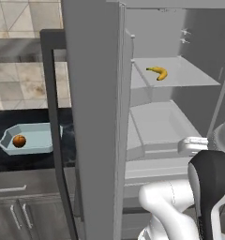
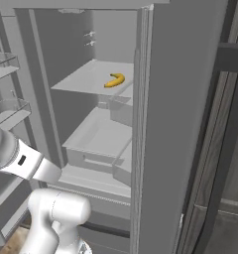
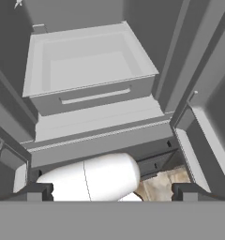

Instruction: Pick the banana and orange from the fridge and place them inside the tupperware on the counter.

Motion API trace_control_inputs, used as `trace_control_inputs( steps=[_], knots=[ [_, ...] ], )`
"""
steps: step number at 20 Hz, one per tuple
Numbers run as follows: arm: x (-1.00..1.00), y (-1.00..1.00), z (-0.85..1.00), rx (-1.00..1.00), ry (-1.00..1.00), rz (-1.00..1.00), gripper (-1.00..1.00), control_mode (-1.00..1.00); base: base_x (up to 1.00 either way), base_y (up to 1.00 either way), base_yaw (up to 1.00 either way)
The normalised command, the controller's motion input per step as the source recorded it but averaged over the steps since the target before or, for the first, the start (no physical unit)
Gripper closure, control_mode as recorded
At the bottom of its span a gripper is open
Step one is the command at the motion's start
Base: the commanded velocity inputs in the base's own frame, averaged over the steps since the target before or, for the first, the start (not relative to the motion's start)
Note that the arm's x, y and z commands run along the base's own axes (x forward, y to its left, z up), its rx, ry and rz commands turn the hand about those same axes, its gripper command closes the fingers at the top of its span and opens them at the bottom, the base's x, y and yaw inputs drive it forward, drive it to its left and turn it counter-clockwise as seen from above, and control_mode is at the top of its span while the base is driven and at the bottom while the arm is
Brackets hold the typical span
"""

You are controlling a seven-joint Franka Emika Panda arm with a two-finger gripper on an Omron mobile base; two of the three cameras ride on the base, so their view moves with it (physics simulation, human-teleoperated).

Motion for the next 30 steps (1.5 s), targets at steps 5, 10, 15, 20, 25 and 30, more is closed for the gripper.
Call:
trace_control_inputs(
  steps=[5,10,15,20,25,30],
  knots=[
    [0.00,0.00,0.00,0.00,0.00,0.00,-1.00,1.00,0.65,-0.21,0.00],
    [0.00,0.00,0.00,0.00,0.00,0.00,-1.00,1.00,0.65,-0.19,0.00],
    [0.48,-0.22,0.12,0.09,0.00,0.01,-1.00,-1.00,0.00,0.00,0.00],
    [0.35,-0.13,0.48,0.00,-0.01,0.08,-1.00,-1.00,0.00,0.00,0.00],
    [0.34,0.00,0.58,-0.02,-0.09,0.00,-1.00,-1.00,0.00,0.00,0.00],
    [0.25,0.00,0.54,-0.09,-0.08,0.00,-1.00,-1.00,0.00,0.00,0.00]
  ],
)
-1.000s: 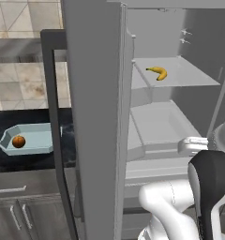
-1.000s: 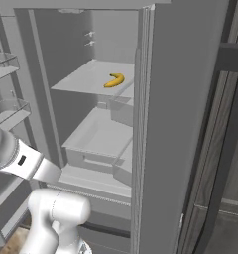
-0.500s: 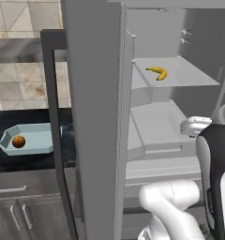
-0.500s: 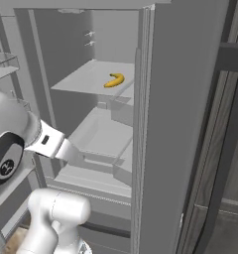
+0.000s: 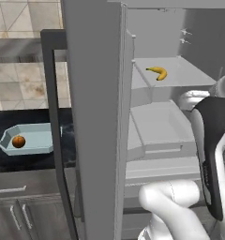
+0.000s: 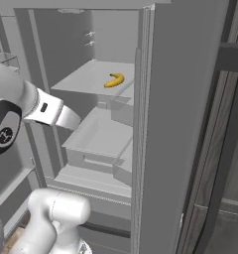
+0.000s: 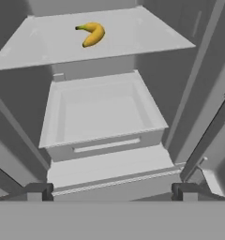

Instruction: Pick the banana and orange from the fridge and place them inside the tupperware on the counter.

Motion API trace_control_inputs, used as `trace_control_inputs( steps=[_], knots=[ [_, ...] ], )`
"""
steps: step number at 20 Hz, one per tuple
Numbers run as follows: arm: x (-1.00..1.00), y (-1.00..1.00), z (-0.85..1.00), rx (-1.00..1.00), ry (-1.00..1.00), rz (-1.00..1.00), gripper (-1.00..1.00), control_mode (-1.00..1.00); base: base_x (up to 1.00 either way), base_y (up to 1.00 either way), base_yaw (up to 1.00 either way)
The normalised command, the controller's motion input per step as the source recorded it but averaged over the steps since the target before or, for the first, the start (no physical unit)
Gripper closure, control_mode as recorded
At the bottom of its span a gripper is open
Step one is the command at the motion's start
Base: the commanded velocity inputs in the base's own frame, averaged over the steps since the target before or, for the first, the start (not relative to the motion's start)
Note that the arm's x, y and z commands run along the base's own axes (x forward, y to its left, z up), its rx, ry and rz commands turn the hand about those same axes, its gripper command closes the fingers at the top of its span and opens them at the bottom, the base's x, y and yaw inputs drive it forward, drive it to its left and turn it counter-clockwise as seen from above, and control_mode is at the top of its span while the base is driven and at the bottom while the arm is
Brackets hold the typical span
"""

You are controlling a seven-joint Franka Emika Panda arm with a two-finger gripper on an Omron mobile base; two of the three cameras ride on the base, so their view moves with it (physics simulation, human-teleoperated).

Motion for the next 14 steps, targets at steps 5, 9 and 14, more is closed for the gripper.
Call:
trace_control_inputs(
  steps=[5,9,14],
  knots=[
    [0.45,-0.05,0.20,0.00,-0.06,0.00,-1.00,-1.00,0.00,0.00,0.00],
    [0.56,-0.05,0.02,0.00,0.00,0.01,-1.00,-1.00,0.00,0.00,0.00],
    [0.55,0.00,0.06,0.00,-0.01,0.05,-1.00,-1.00,0.00,0.00,0.00]
  ],
)
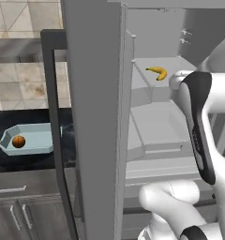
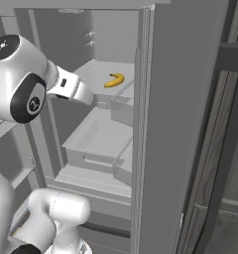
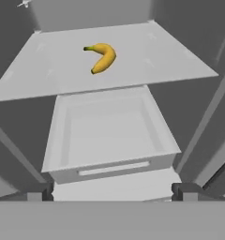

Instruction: Pick the banana and orange from the fridge and place them inside the tupperware on the counter.

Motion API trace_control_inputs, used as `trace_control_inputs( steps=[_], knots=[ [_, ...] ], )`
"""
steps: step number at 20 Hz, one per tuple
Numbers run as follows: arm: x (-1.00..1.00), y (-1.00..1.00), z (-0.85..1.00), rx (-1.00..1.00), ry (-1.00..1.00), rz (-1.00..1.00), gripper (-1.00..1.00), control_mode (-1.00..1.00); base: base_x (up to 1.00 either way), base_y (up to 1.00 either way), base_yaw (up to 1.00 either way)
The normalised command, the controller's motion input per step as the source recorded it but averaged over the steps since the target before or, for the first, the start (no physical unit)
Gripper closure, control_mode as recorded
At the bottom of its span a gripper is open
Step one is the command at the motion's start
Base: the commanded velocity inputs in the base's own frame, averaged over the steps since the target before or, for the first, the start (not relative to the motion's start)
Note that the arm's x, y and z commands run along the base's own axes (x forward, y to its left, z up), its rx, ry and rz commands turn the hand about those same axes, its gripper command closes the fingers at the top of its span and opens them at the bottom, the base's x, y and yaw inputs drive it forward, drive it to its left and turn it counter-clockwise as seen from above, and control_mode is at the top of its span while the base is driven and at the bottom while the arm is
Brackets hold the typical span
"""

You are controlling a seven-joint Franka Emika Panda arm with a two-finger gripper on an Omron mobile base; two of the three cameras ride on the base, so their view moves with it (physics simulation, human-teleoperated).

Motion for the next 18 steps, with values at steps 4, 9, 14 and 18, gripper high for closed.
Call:
trace_control_inputs(
  steps=[4,9,14,18],
  knots=[
    [0.53,-0.02,0.12,0.00,-0.03,0.00,-1.00,-1.00,0.00,0.00,0.00],
    [0.52,-0.02,0.03,0.00,-0.03,0.00,-1.00,-1.00,0.00,0.00,0.00],
    [0.51,-0.05,0.00,0.00,0.00,0.00,-1.00,-1.00,0.00,0.00,0.00],
    [0.56,-0.10,0.00,0.00,0.00,0.00,-1.00,-1.00,0.00,0.00,0.00]
  ],
)
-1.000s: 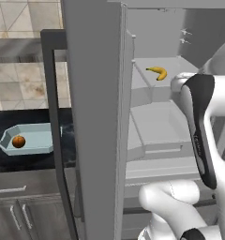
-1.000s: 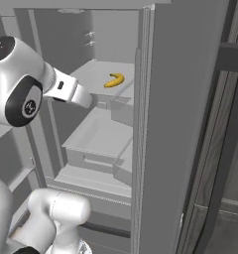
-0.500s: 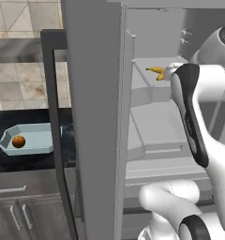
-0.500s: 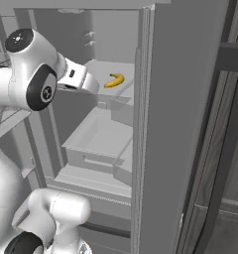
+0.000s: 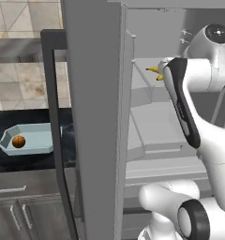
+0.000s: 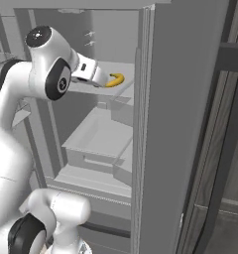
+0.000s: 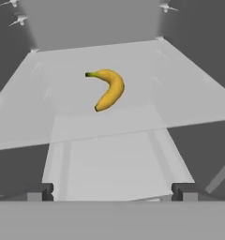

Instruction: Pick the banana and orange from the fridge and place them inside the tupperware on the counter.

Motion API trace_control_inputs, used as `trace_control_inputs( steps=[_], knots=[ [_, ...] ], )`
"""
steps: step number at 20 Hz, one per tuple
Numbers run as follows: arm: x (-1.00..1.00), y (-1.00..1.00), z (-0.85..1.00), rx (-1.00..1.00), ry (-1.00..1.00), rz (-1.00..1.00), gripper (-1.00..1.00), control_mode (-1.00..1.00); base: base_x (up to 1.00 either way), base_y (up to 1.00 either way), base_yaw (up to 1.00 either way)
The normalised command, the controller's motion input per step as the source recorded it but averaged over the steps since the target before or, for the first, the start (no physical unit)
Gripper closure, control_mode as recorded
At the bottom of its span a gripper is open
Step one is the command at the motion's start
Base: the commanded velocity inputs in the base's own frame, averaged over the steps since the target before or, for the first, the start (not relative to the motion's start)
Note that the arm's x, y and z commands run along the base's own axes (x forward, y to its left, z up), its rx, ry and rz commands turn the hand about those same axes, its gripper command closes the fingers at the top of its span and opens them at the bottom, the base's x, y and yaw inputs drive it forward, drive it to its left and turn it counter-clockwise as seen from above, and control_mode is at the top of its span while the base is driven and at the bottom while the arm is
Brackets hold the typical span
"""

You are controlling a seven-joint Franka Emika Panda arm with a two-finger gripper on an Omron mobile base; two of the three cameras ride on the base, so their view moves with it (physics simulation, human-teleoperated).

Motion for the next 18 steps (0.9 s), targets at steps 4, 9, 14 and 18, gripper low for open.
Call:
trace_control_inputs(
  steps=[4,9,14,18],
  knots=[
    [0.55,-0.12,0.00,0.00,0.00,0.00,-1.00,-1.00,0.00,0.00,0.00],
    [0.51,-0.15,-0.07,0.00,0.00,0.00,-1.00,-1.00,0.00,0.00,0.00],
    [0.50,-0.11,-0.17,0.00,0.04,0.00,-1.00,-1.00,0.00,0.00,0.00],
    [0.46,-0.02,-0.25,0.00,0.08,0.00,-1.00,-1.00,0.00,0.00,0.00]
  ],
)
